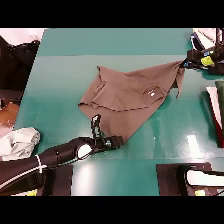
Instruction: Fold the shirts.
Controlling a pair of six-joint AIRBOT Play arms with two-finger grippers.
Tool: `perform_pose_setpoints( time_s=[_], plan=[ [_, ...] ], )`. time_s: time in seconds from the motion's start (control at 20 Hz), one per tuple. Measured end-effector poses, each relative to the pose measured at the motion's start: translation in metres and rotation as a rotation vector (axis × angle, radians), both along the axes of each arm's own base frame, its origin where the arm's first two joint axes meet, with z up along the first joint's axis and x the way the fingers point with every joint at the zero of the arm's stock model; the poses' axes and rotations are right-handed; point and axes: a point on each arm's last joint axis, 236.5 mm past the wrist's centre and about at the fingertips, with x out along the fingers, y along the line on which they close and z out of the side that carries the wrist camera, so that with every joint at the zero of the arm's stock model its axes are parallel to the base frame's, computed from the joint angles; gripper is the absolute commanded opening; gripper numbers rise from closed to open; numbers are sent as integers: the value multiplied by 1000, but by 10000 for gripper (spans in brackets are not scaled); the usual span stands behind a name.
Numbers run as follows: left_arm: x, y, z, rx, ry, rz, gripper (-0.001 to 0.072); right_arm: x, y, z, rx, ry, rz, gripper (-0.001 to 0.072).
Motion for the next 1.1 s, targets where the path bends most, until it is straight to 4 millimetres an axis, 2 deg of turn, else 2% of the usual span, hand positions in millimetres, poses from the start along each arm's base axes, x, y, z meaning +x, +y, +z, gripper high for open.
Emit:
perform_pose_setpoints(
  time_s=[0.2, 0.25, 0.35, 0.45, 0.55, 0.7, 0.8, 0.9, 1.1],
  plan=[
    [19, -1, 17, -46, -51, 50, 23, -1, 0, 2, -2, -5, 2, 18],
    [28, 2, 27, -66, -73, 68, 23, -2, 0, 5, -3, -12, 3, 19],
    [55, 13, 61, -120, -152, 110, 22, -5, 0, 15, -8, -37, 4, 18],
    [88, 37, 111, -185, -277, 169, 22, -9, -2, 35, -15, -93, -7, 18],
    [118, 73, 176, -248, -440, 234, 22, -15, -8, 63, -25, -174, -32, 18],
    [138, 131, 281, -273, -711, 280, 21, -29, -27, 117, -40, -322, -99, 18],
    [134, 166, 350, -218, -886, 267, 22, -42, -39, 153, -31, -411, -142, 18],
    [124, 195, 408, -110, -1031, 241, 22, -55, -45, 185, -5, -484, -173, 17],
    [89, 245, 520, 124, -1321, 235, 22, -87, -37, 238, 41, -593, -171, 17]
  ],
)
